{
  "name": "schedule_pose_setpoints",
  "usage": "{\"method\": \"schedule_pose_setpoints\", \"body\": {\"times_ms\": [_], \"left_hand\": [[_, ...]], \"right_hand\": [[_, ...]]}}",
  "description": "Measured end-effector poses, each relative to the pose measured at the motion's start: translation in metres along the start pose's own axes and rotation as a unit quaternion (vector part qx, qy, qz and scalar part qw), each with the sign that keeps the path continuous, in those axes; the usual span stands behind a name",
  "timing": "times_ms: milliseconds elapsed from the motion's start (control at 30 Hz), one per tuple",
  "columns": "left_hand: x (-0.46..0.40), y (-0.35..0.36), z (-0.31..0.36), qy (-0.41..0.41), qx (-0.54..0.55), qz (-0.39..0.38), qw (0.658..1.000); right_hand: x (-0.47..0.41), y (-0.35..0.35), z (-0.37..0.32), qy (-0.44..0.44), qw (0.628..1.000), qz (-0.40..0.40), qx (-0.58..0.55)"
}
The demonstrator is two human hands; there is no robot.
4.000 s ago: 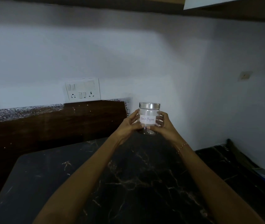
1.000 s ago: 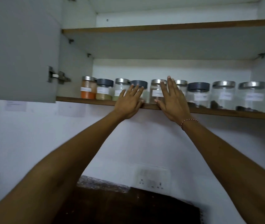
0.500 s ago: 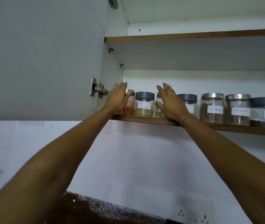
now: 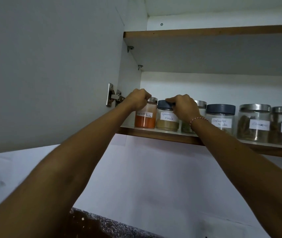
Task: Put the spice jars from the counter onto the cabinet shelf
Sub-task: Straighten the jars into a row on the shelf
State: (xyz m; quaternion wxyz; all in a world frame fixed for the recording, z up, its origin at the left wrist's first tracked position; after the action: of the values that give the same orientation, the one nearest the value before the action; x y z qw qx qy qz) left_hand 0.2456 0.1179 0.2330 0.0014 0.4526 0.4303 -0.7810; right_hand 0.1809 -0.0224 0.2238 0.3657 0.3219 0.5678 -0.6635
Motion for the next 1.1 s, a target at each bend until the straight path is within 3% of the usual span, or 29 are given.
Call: {"method": "schedule_pose_setpoints", "body": {"times_ms": [667, 1100], "left_hand": [[-0.051, 0.039, -0.025, -0.059, 0.002, -0.1, 0.993], [-0.066, 0.057, -0.037, -0.052, -0.009, -0.099, 0.994]], "right_hand": [[-0.049, 0.069, 0.005, 0.004, 0.981, -0.195, 0.014], [-0.052, 0.074, 0.003, -0.005, 0.975, -0.218, 0.048]]}}
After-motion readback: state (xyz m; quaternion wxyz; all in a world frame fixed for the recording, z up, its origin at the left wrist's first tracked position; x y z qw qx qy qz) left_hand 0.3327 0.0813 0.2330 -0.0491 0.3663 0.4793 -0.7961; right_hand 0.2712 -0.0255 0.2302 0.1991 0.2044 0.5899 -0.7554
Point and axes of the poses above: each hand's wrist, its own x-axis away from the middle knuckle, its own y-axis out of the palm, z = x × y, the point moved 5 cm from there along -x, towards the middle knuckle, and after that the axes turned 2 degrees about -y, right-handed, at the moved point
